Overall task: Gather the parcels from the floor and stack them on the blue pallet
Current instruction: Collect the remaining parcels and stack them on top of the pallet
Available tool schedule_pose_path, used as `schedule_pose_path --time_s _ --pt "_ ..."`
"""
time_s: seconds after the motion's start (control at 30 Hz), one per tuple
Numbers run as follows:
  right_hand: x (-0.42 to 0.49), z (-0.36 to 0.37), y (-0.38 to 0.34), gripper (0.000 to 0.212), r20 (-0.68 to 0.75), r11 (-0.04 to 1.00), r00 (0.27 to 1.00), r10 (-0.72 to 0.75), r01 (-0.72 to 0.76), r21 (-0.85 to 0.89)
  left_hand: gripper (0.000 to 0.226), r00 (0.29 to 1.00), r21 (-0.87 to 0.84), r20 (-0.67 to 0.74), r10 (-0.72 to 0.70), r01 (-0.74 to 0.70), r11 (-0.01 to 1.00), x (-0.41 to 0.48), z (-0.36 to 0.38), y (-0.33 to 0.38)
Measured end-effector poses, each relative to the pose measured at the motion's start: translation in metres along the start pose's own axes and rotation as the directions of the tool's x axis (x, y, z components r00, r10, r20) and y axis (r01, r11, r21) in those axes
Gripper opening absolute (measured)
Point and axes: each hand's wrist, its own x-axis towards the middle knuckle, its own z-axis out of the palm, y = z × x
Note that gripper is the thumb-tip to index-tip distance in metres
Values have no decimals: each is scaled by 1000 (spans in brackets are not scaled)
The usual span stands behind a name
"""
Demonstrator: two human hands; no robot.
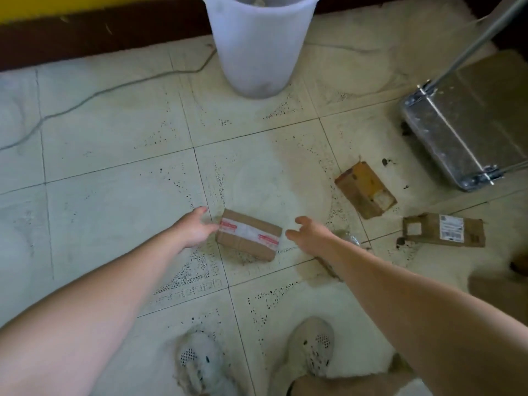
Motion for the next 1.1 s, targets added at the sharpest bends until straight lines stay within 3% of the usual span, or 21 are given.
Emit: schedule_pose_path --time_s 0.2,0.27,0.37,0.5,0.67,0.87,1.0,1.1 --pt "137 93 45 54 47 998 997 55 -57 41 72 999 -76 3 -45 45 996 127 82 -50" --pt "170 118 59 54 73 978 993 93 -105 183 72 997 -167 39 -65 71 983 158 105 -65" --pt "202 147 75 60 217 883 966 137 -219 415 51 987 -305 139 -81 120 945 190 137 -81" --pt "213 151 86 71 78 842 988 132 -153 517 29 986 -399 120 -117 156 904 198 147 -83" --pt "154 111 68 57 -33 854 993 111 -78 514 46 989 -516 78 -127 149 843 141 116 -56" --pt "8 31 27 54 -196 795 956 218 -57 604 42 991 -576 0 -137 112 810 12 48 12" --pt "-103 -30 -3 54 -316 791 907 278 -30 611 36 997 -493 -72 -7 -30 869 -83 -15 57" --pt "-186 -69 -21 49 -369 739 881 297 34 673 34 986 -524 -38 159 -156 837 -153 -62 91"
